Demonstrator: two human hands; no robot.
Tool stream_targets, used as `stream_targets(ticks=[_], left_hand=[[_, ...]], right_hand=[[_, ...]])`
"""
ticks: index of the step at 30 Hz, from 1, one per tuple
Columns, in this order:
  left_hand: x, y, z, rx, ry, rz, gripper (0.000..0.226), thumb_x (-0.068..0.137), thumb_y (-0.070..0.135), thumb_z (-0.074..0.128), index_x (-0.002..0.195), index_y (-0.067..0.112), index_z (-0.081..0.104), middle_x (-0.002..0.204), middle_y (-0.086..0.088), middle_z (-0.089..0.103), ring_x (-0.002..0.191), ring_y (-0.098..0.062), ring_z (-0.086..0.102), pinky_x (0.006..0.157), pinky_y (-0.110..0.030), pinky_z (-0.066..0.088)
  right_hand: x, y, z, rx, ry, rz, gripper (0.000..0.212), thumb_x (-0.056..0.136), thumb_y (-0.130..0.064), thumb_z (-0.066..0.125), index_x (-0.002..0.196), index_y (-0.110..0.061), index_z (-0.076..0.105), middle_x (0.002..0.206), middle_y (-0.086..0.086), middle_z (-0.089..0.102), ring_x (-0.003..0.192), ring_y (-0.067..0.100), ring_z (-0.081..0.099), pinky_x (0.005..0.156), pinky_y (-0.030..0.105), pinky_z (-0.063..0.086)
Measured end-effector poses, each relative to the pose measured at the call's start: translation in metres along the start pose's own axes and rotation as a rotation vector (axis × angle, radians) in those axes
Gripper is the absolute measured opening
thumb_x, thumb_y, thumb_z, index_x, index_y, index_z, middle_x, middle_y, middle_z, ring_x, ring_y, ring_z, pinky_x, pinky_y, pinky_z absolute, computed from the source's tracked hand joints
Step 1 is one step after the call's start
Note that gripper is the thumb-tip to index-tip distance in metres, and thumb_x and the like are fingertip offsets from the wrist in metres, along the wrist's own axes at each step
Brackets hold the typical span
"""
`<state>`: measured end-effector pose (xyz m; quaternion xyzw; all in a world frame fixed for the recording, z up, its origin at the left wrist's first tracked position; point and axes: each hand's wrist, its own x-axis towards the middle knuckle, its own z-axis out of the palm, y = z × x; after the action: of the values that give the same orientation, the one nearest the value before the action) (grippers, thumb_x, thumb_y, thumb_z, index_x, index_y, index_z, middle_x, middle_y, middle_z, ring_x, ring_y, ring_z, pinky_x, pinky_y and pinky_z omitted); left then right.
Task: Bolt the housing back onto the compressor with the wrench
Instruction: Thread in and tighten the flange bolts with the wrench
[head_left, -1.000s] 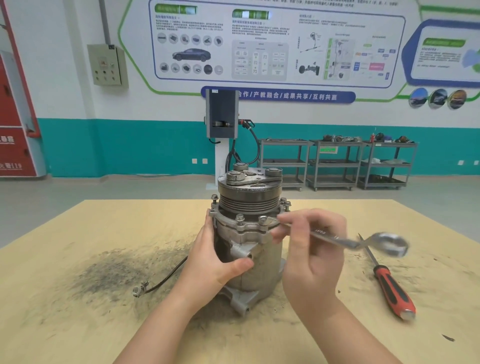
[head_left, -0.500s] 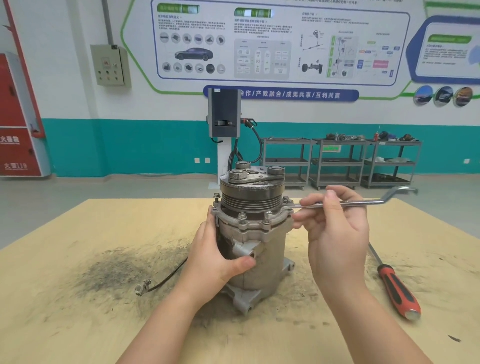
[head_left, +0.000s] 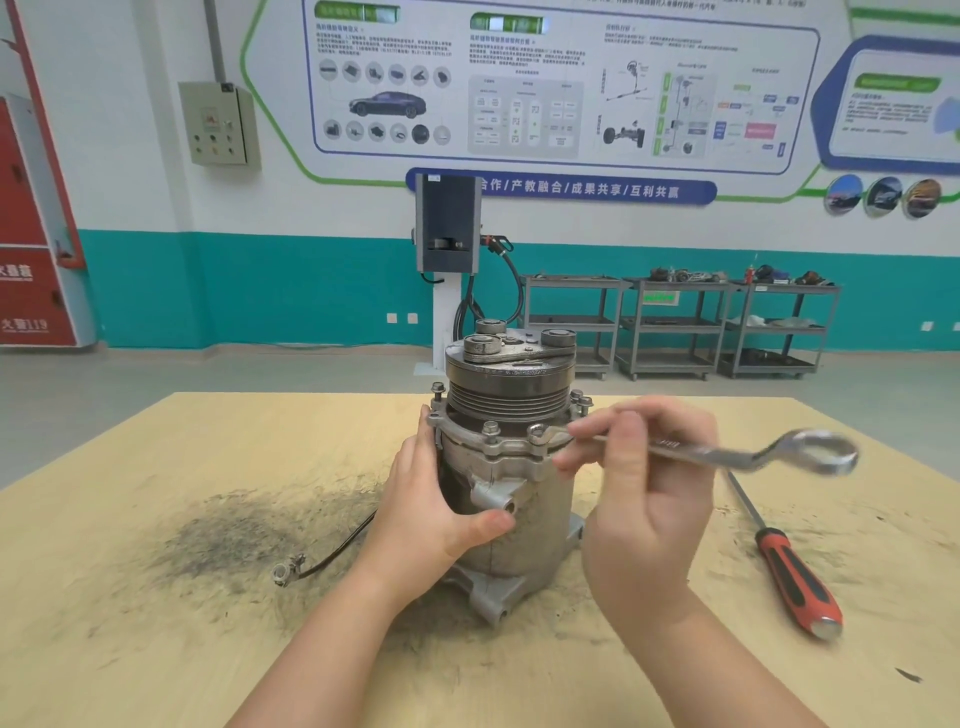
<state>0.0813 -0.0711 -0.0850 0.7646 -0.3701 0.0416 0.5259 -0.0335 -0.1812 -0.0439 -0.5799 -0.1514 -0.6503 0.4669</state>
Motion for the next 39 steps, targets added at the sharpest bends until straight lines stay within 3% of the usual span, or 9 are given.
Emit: stream_targets(ticks=[6, 9, 13, 21, 24, 28, 31, 34, 39], left_hand=[[0.004, -0.006, 0.003, 0.015, 0.028, -0.008, 0.138, 0.039, 0.1, 0.059, 0.155, 0.037, 0.017, 0.124, 0.05, 0.028, 0.124, 0.022, 0.03, 0.115, -0.04, 0.033], [0.001, -0.007, 0.005, -0.021, 0.03, 0.0, 0.135, 0.041, 0.099, 0.061, 0.154, 0.034, 0.022, 0.138, 0.018, 0.042, 0.134, -0.008, 0.04, 0.11, -0.05, 0.04], [-0.003, -0.006, 0.006, -0.057, 0.003, 0.006, 0.139, 0.041, 0.098, 0.061, 0.156, 0.036, 0.015, 0.153, 0.014, 0.034, 0.144, -0.013, 0.031, 0.116, -0.052, 0.033], [-0.004, -0.005, 0.012, 0.042, 0.022, -0.072, 0.145, 0.035, 0.082, 0.08, 0.153, 0.044, 0.004, 0.155, 0.015, 0.03, 0.145, -0.009, 0.027, 0.118, -0.045, 0.032], [-0.004, -0.005, 0.014, 0.071, 0.051, -0.058, 0.136, 0.042, 0.078, 0.078, 0.153, 0.041, 0.008, 0.154, 0.012, 0.034, 0.144, -0.011, 0.03, 0.116, -0.045, 0.034], [-0.004, -0.006, 0.015, 0.107, 0.072, -0.061, 0.136, 0.042, 0.08, 0.074, 0.153, 0.041, 0.007, 0.154, 0.011, 0.032, 0.143, -0.012, 0.029, 0.116, -0.044, 0.033], [-0.002, -0.007, 0.016, 0.093, 0.068, -0.073, 0.135, 0.042, 0.082, 0.074, 0.152, 0.04, 0.008, 0.155, 0.008, 0.032, 0.143, -0.014, 0.03, 0.116, -0.045, 0.033], [-0.001, -0.008, 0.017, 0.084, 0.047, -0.092, 0.141, 0.043, 0.098, 0.055, 0.156, 0.029, 0.003, 0.16, 0.002, 0.024, 0.147, -0.019, 0.024, 0.121, -0.041, 0.025], [-0.002, -0.008, 0.015, 0.038, 0.062, -0.075, 0.13, 0.042, 0.08, 0.077, 0.15, 0.043, 0.015, 0.152, 0.011, 0.035, 0.142, -0.013, 0.032, 0.115, -0.047, 0.036]], right_hand=[[-0.009, -0.003, 0.007, -0.253, -0.285, -0.328, 0.012, 0.098, -0.02, 0.053, 0.099, -0.009, 0.059, 0.087, 0.004, 0.064, 0.077, 0.01, 0.062, 0.069, 0.016, 0.05], [0.005, -0.009, 0.005, -0.068, -0.091, -0.089, 0.012, 0.102, -0.021, 0.042, 0.101, -0.015, 0.052, 0.084, -0.004, 0.063, 0.065, 0.013, 0.065, 0.06, 0.021, 0.053], [0.026, -0.006, -0.009, 0.15, 0.166, 0.405, 0.012, 0.104, -0.015, 0.037, 0.098, -0.015, 0.047, 0.068, 0.0, 0.064, 0.05, 0.016, 0.06, 0.049, 0.028, 0.051], [0.049, 0.012, -0.022, 0.445, 0.11, 0.893, 0.018, 0.104, -0.007, 0.034, 0.093, -0.008, 0.049, 0.059, 0.001, 0.06, 0.043, 0.013, 0.053, 0.041, 0.021, 0.044], [0.039, 0.009, -0.018, 0.395, 0.168, 0.787, 0.019, 0.104, -0.008, 0.033, 0.093, -0.009, 0.048, 0.06, 0.0, 0.06, 0.043, 0.013, 0.053, 0.041, 0.021, 0.044], [0.005, -0.004, 0.0, 0.138, 0.204, 0.332, 0.017, 0.104, -0.017, 0.036, 0.093, -0.021, 0.048, 0.071, -0.002, 0.061, 0.048, 0.018, 0.059, 0.048, 0.028, 0.049], [-0.013, -0.01, 0.011, -0.084, 0.028, 0.049, 0.016, 0.102, -0.026, 0.042, 0.092, -0.027, 0.055, 0.075, -0.009, 0.062, 0.059, 0.013, 0.066, 0.056, 0.029, 0.054], [-0.022, -0.01, 0.012, -0.267, -0.208, -0.157, 0.018, 0.096, -0.018, 0.054, 0.089, -0.006, 0.066, 0.081, 0.003, 0.066, 0.076, 0.013, 0.065, 0.07, 0.022, 0.053], [0.001, -0.018, 0.008, 0.006, -0.031, -0.006, 0.014, 0.103, -0.026, 0.04, 0.096, -0.023, 0.051, 0.085, -0.001, 0.065, 0.064, 0.018, 0.067, 0.059, 0.032, 0.055]])
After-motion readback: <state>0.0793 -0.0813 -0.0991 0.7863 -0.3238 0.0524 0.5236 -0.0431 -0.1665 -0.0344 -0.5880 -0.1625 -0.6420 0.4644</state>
